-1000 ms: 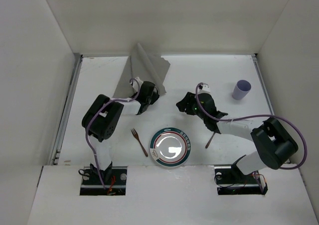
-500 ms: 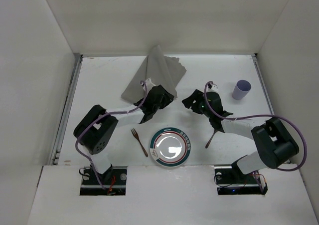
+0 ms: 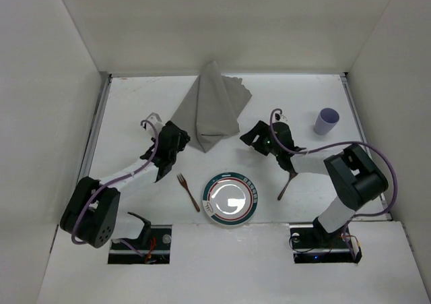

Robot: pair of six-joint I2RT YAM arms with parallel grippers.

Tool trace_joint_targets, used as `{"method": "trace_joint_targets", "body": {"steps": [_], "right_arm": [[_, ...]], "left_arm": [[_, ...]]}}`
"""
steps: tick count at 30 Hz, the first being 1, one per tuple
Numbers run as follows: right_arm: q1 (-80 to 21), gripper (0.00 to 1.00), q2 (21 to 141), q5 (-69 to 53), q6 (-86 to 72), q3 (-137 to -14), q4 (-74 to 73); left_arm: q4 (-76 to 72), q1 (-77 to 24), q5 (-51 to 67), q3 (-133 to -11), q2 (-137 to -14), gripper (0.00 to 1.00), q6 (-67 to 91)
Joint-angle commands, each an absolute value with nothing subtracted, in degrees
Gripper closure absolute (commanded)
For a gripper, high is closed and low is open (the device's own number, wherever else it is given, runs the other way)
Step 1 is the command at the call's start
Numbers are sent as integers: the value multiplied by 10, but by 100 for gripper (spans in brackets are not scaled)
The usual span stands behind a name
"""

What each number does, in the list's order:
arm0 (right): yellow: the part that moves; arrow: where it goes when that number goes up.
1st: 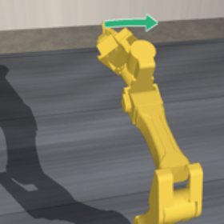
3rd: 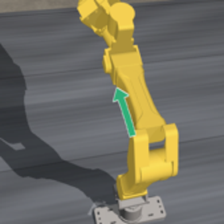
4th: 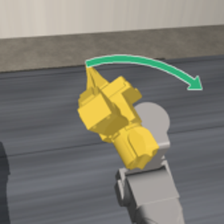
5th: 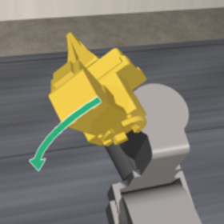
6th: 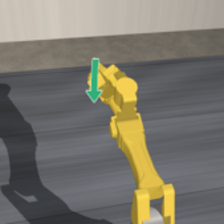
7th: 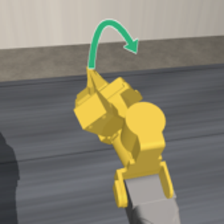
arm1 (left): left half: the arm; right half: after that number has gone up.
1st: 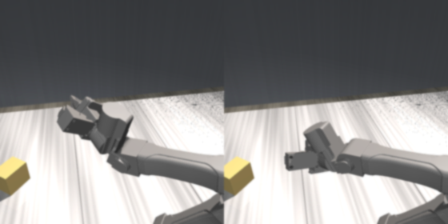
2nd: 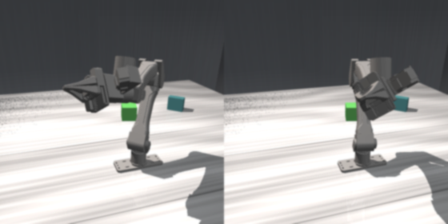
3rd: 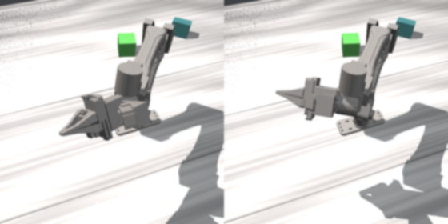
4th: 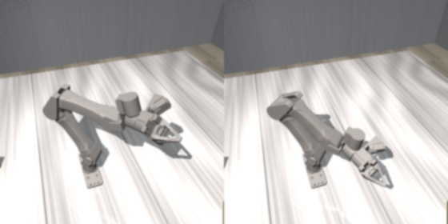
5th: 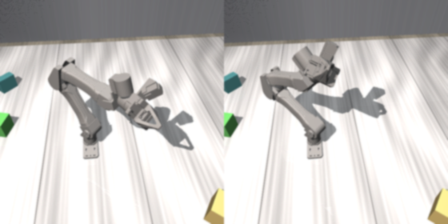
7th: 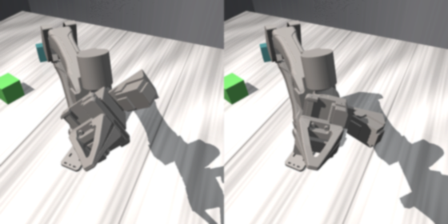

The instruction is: Set the dinner table for one person

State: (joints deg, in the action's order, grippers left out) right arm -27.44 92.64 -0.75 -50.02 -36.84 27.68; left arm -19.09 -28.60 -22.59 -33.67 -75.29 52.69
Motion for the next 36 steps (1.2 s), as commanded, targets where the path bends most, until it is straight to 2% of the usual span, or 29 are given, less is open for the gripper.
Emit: {"method": "trace_joint_targets", "body": {"steps": [1,8,17,36], "right_arm": [[-277,29,946,-5,-554,-416,307],[-277,31,1025,4,-640,-484,302],[-285,43,1075,33,-686,-514,307],[-281,44,1137,23,-710,-564,321]], "left_arm": [[-170,-245,-261,-321,-743,55,507],[-200,-181,-222,-327,-809,54,529],[-235,-156,-206,-332,-836,54,534],[-285,-131,-188,-379,-964,54,544]]}}
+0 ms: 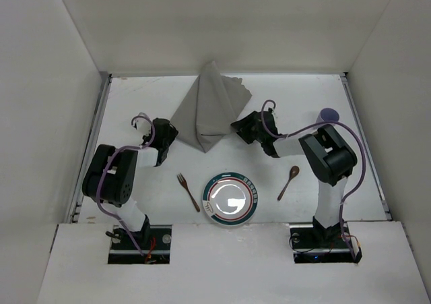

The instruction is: Set the dinner table for one person

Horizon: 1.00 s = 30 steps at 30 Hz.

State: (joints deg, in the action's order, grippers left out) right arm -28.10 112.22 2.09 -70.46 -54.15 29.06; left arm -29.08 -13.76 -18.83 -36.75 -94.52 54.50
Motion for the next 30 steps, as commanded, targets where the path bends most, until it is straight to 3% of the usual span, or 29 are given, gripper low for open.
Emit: {"method": "trace_joint_targets", "body": {"steps": [1,6,10,15,19,24,30], "right_arm": [[-281,44,1140,23,-711,-565,323],[-281,50,1148,18,-714,-573,334],[-281,69,1145,18,-711,-578,342],[-280,83,1122,18,-674,-587,330],[-273,86,1079,23,-629,-606,280],[-217,87,968,56,-544,-607,248],[-168,87,833,157,-497,-516,195]], "left_arm": [[-285,-127,-186,-382,-971,54,544],[-292,-117,-178,-395,-996,58,546],[-305,-111,-168,-403,-1017,61,551],[-329,-107,-148,-400,-1032,79,556],[-332,-104,-149,-396,-1035,93,567],[-342,-108,-149,-387,-1036,95,584],[-359,-114,-154,-365,-1031,96,589]]}}
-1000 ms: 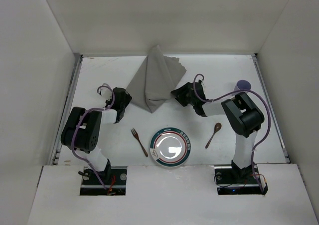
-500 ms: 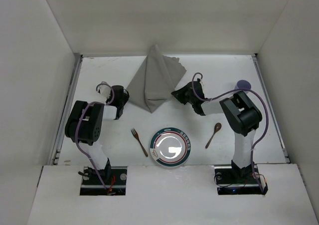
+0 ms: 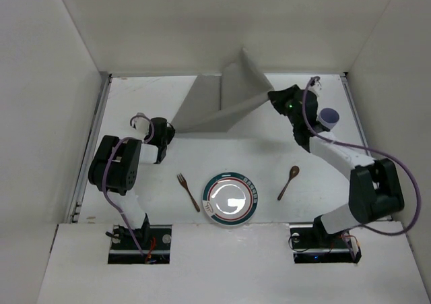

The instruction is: Set the dinner table for one person

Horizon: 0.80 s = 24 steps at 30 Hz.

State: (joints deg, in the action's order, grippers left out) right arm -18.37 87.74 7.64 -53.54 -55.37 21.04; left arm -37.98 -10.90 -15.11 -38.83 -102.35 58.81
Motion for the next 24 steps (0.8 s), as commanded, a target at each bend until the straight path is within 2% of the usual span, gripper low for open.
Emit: {"method": "trace_joint_targets", "body": {"steps": [1,12,18,22,24], "right_arm": [[-163,87,815,167,-501,-490,192],[-145,91,671,209,-519,-309,106],[-148,90,660,151,-533,-244,79],[-137,85,642,128,-539,-209,75],[-138,82,628,116,-534,-207,60]], "left_arm": [[-365,-115,-150,-364,-1035,96,592],[-364,-123,-149,-320,-984,97,599],[-341,-129,-170,-271,-897,97,594],[-323,-136,-185,-230,-835,96,581],[-310,-135,-190,-208,-801,93,577]]}}
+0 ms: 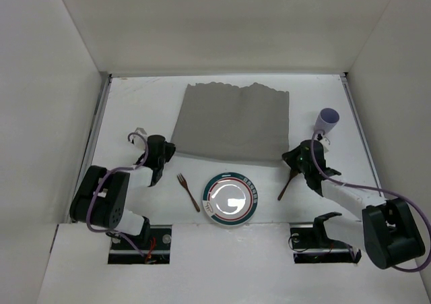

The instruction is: Set the dinner table for one person

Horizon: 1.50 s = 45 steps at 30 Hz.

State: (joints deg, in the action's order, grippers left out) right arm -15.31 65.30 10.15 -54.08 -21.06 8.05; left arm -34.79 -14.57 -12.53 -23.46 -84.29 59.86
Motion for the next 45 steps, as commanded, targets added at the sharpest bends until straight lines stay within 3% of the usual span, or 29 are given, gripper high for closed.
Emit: {"method": "trace_joint_targets", "body": {"steps": [1,6,11,18,19,21,23,28,31,33,35,38,40,45], "right_arm": [[-138,79,621,118,-528,-205,54],[-123,47,604,134,-497,-234,39],[-152,40,657,212,-463,-318,56],[-150,31,825,220,-493,-402,112],[-145,31,849,208,-500,-411,116],[-136,49,886,192,-504,-426,125],[-128,42,889,185,-509,-436,121],[-121,44,892,149,-511,-442,109],[-118,51,894,140,-512,-432,119],[-116,52,892,137,-512,-429,125],[-115,60,893,135,-512,-432,127],[-115,76,911,110,-522,-449,127],[-113,81,928,84,-534,-464,127],[-101,85,965,59,-542,-507,127]], "left_arm": [[-309,-136,-194,-200,-785,89,570],[-287,-146,-193,-184,-692,64,540],[-218,-166,-246,-255,-675,55,485],[-149,-176,-135,-461,-879,50,388],[-143,-174,-131,-481,-905,50,378],[-140,-167,-135,-507,-946,49,360],[-139,-157,-120,-539,-991,48,349],[-149,-135,-33,-579,-1049,51,373],[-156,-131,-32,-579,-1056,64,383],[-156,-131,-48,-575,-1060,82,386],[-158,-127,-63,-563,-1058,91,395],[-191,-116,-87,-520,-1041,96,418],[-214,-105,-96,-487,-1024,97,447],[-244,-94,-118,-447,-992,96,470]]}}
